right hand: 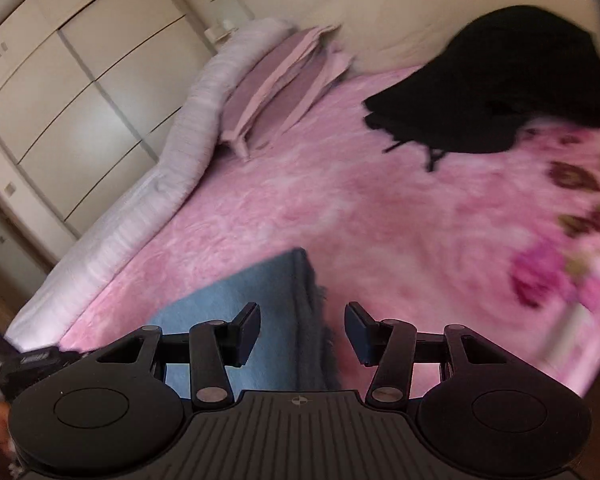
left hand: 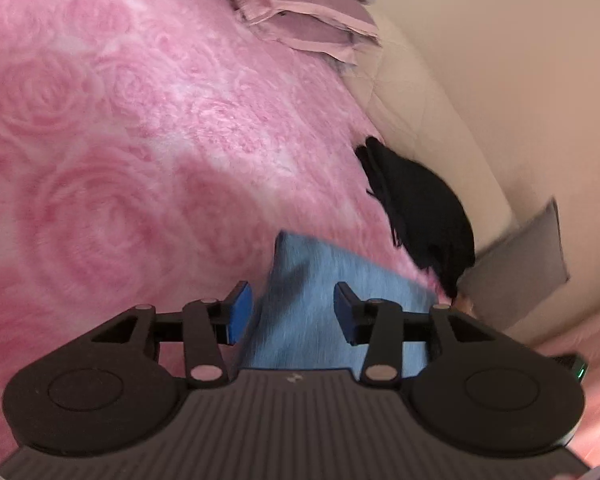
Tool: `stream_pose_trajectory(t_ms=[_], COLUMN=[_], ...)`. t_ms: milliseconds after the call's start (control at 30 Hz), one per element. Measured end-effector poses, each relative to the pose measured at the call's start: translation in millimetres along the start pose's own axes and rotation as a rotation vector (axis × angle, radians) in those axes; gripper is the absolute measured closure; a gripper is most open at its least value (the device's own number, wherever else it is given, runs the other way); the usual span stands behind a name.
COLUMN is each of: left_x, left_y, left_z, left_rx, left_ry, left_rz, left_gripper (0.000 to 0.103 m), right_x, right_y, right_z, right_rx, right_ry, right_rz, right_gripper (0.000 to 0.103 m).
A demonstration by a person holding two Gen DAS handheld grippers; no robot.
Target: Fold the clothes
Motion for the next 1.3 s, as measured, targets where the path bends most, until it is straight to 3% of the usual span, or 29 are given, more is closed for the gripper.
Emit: stream_pose_trajectory(t_ms=[133, 167, 233, 267, 333, 433, 567, 633, 667, 767, 900, 1000, 1067, 1167, 1300], left_x=[20, 24, 29, 31, 29, 27, 30, 36, 41, 64, 69, 50, 39, 48, 80], left_y=[10, 12, 15, 17, 20, 26, 31, 30, 28, 15, 6, 2, -1, -12, -27], left_z=[-18, -21, -24, -23, -20, -10, -2, -1, 3, 9, 32, 59, 78, 100, 106], left_rx=[-0.128, -0.156, -0.189, -0.193, -0.173, -0.128, -0.063, 0.014, 0.137, 0.330, 0.557, 0.726, 0.735, 0.706, 0.760], left_ry=[-0.061, -0.091, -0.150, -0.178, -0.218, -0.296, -0.315, -0.230, -0.140, 0.011, 0.213, 0.357, 0.324, 0.184, 0.220], left_rz=[-0.013, -0.018, -0.022, -0.021, -0.012, -0.007, -0.027, -0.035, -0.046, -0.080, -0.021, 0.074, 0.119, 0.055, 0.005], left_gripper=[0.067, 0.071, 0.090, 0.095, 0.101, 0.102, 0.102, 0.102, 0.102, 0.102, 0.101, 0.102, 0.102, 0.102, 0.102], right_x=[26, 31, 37, 40, 41, 37, 34, 34, 35, 42, 52, 39, 23, 9, 28], right_y=[13, 14, 15, 15, 13, 9, 5, 4, 3, -2, -9, -5, 0, 2, -6], right_z=[4, 5, 8, 9, 11, 13, 16, 17, 16, 12, 6, 0, -7, -28, -54], right_rx=[-0.006, -0.006, -0.008, -0.009, -0.018, -0.022, -0.022, -0.018, -0.025, -0.083, -0.167, -0.191, -0.224, -0.320, -0.470], right_ry=[0.037, 0.047, 0.069, 0.080, 0.086, 0.078, 0.063, 0.047, 0.024, -0.048, -0.136, -0.167, -0.225, -0.250, -0.245], right_rz=[-0.048, -0.060, -0.077, -0.084, -0.080, -0.062, -0.043, -0.044, -0.046, -0.037, -0.020, 0.005, 0.063, 0.145, 0.152], right_gripper=[0.054, 0.069, 0.095, 0.098, 0.100, 0.101, 0.102, 0.102, 0.102, 0.103, 0.102, 0.100, 0.096, 0.095, 0.096])
Point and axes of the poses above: each gripper's, at about its wrist camera, not at the fingertips, and x roughly the way its jaws point, z to its right, y to its top, the point moved 5 cm from there along x, roughly the way its jaws point, and after that the axes turned 7 degrees about -y, right-handed, at the moved point
